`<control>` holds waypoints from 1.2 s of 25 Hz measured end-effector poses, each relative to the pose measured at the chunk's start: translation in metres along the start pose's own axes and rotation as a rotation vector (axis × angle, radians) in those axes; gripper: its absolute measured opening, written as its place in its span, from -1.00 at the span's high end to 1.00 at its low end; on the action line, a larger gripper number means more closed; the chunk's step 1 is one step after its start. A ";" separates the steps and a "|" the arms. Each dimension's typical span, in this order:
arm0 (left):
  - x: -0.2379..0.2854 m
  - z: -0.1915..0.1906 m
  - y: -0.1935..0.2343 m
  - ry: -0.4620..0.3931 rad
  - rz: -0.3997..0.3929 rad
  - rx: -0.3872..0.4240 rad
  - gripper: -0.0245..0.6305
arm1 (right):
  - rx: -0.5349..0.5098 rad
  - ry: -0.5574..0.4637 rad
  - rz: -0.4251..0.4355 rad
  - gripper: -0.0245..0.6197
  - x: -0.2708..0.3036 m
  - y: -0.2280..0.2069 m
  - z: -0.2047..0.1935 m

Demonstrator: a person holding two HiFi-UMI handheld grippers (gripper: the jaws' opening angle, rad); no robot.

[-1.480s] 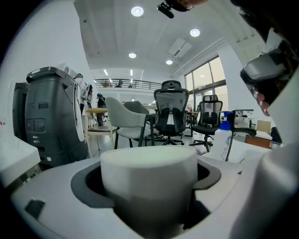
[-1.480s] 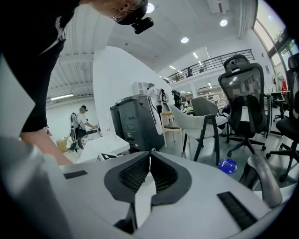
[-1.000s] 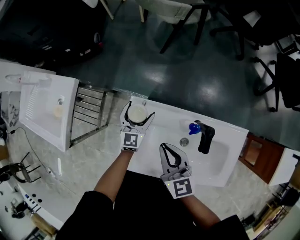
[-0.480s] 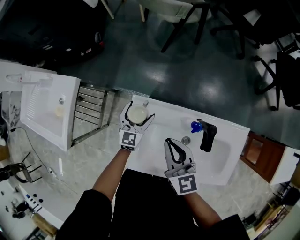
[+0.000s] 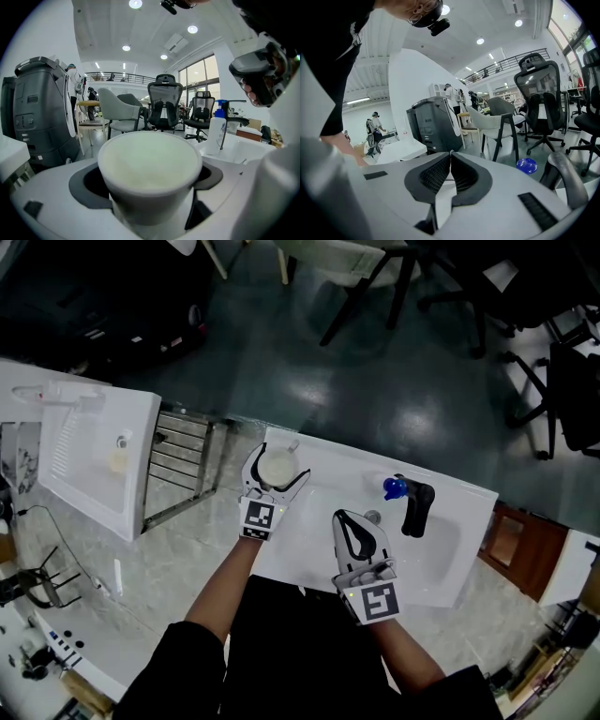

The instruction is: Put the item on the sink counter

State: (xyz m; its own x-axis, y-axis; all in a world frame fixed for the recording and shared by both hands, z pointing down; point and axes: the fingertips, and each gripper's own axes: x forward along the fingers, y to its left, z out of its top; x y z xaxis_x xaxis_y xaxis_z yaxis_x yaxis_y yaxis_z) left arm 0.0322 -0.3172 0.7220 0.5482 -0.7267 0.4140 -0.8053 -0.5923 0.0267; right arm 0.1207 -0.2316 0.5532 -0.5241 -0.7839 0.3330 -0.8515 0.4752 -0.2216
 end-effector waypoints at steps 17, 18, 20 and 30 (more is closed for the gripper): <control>-0.058 0.002 0.002 -0.032 0.034 -0.092 -0.59 | 0.021 0.030 0.028 0.82 -0.032 0.050 -0.020; -0.065 0.001 0.003 -0.025 0.040 -0.104 -0.59 | 0.014 0.031 0.027 0.82 -0.033 0.053 -0.021; -0.081 0.003 0.002 -0.020 0.047 -0.126 -0.59 | 0.000 0.027 0.026 0.82 -0.035 0.059 -0.020; -0.165 0.029 -0.045 0.003 -0.052 -0.184 -0.59 | -0.068 -0.015 0.001 0.82 -0.060 0.101 -0.009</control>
State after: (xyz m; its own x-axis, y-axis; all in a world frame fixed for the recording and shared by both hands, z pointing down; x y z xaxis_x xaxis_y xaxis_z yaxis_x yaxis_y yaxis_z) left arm -0.0158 -0.1809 0.6259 0.5898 -0.6953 0.4107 -0.8037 -0.5552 0.2142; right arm 0.0666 -0.1329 0.5190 -0.5248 -0.7893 0.3188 -0.8505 0.5014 -0.1589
